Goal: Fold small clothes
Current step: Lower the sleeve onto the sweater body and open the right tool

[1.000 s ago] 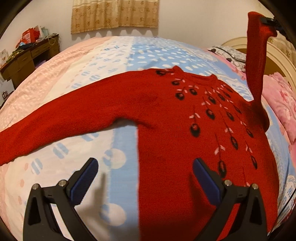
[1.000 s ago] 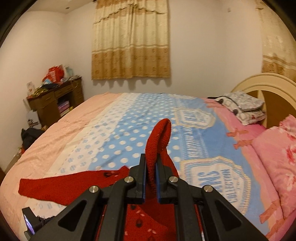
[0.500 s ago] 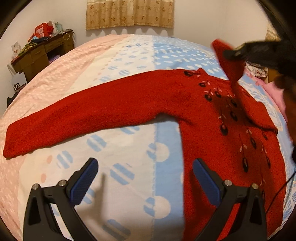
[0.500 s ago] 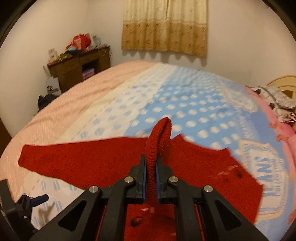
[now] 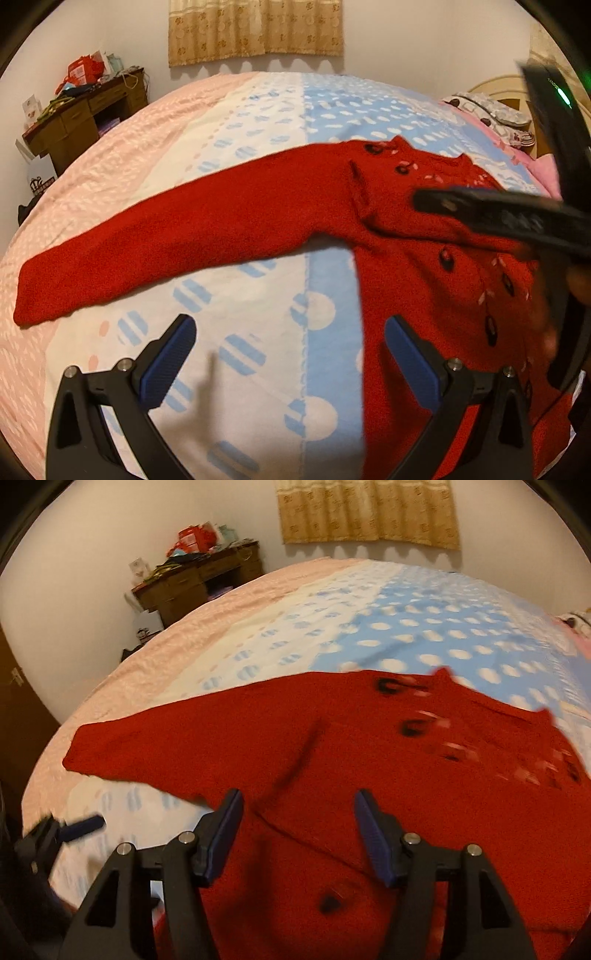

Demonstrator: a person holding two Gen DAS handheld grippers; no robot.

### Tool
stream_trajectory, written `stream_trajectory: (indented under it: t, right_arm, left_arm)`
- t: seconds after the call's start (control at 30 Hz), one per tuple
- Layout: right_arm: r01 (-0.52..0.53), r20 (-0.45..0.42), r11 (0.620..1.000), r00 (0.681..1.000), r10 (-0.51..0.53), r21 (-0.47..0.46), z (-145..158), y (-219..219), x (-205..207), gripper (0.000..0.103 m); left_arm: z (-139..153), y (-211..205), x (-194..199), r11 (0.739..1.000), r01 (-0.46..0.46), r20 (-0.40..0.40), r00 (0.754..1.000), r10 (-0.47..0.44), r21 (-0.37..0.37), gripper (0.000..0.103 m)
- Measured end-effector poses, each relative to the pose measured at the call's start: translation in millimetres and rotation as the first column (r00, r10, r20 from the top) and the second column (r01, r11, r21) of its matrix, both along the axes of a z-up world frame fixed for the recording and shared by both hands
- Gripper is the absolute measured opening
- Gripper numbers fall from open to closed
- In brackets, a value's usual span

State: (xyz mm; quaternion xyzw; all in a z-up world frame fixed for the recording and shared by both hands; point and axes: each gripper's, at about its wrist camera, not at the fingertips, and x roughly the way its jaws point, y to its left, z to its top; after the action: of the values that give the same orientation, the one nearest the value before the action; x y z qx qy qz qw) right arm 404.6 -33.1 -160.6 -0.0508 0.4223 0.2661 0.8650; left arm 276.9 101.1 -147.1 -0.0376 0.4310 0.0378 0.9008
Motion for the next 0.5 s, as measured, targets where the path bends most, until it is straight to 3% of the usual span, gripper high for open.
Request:
stream_trajectory:
  t: [0.23, 0.43, 0.5]
  right_arm:
    - [0.172, 0.034, 0.985, 0.985, -0.171, -0.03, 14.6, -98.3, -37.4, 0.063]
    - [0.247, 0.076, 0.969, 0.967, -0.244, -0.021, 13.9, -152.5, -83.1, 0.063]
    - [0.259, 0.088, 0.966, 0.963, -0.256, -0.023, 12.0, -164.5, -97.7, 0.063]
  left_arm:
    - [26.7, -23.6, 36.3, 0.996, 0.084, 0.09, 0.993, -0.083, -0.01, 0.099]
    - [18.4, -50.7, 85.3, 0.987, 0.152, 0.076, 0.986, -0.148, -0.043, 0.084]
    - [6.8, -54.3, 101.0, 0.987, 0.149, 0.05, 0.988, -0.146, -0.065, 0.07]
